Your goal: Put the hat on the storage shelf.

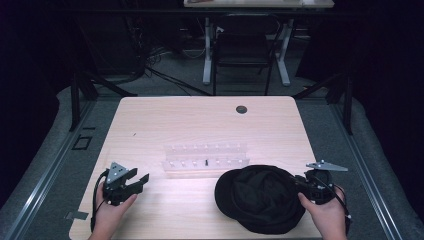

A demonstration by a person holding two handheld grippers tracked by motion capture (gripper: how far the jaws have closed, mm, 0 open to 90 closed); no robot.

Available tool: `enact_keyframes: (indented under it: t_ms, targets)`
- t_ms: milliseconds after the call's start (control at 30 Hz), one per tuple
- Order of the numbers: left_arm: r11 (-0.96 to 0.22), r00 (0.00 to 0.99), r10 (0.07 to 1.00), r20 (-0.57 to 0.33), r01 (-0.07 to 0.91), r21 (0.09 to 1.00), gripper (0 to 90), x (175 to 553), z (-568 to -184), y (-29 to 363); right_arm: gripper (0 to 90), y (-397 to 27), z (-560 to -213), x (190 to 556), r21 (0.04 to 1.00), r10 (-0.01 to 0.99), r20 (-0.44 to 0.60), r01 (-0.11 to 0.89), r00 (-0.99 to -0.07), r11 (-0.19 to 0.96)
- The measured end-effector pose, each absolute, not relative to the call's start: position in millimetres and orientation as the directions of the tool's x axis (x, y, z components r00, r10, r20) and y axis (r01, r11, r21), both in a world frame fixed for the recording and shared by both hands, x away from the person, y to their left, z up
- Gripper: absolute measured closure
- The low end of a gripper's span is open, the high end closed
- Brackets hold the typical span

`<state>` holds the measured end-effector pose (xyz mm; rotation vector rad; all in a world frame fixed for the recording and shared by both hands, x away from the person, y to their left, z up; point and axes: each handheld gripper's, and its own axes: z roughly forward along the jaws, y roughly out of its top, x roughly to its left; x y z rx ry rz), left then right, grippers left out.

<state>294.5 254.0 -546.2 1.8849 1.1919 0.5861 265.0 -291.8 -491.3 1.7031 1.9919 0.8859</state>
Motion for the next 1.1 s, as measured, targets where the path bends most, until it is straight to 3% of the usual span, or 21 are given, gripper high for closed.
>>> enact_keyframes:
  t_ms: [200,700,1100]
  targets:
    - [-0.227,0.445,0.895,-0.033,0.518,0.825,47.6,295,-547,252,73.3,-298,-489,261,0.627,0.979,0.076,0.773,-0.187,0.099]
    - [-0.229,0.448,0.894,-0.033,0.518,0.824,47.6,295,-548,251,71.8,-319,-485,258,0.568,0.975,0.203,0.822,-0.095,-0.038]
    - [-0.234,0.453,0.891,-0.032,0.519,0.822,47.5,295,-548,251,70.7,-328,-489,265,0.464,0.97,0.233,0.885,-0.068,-0.049]
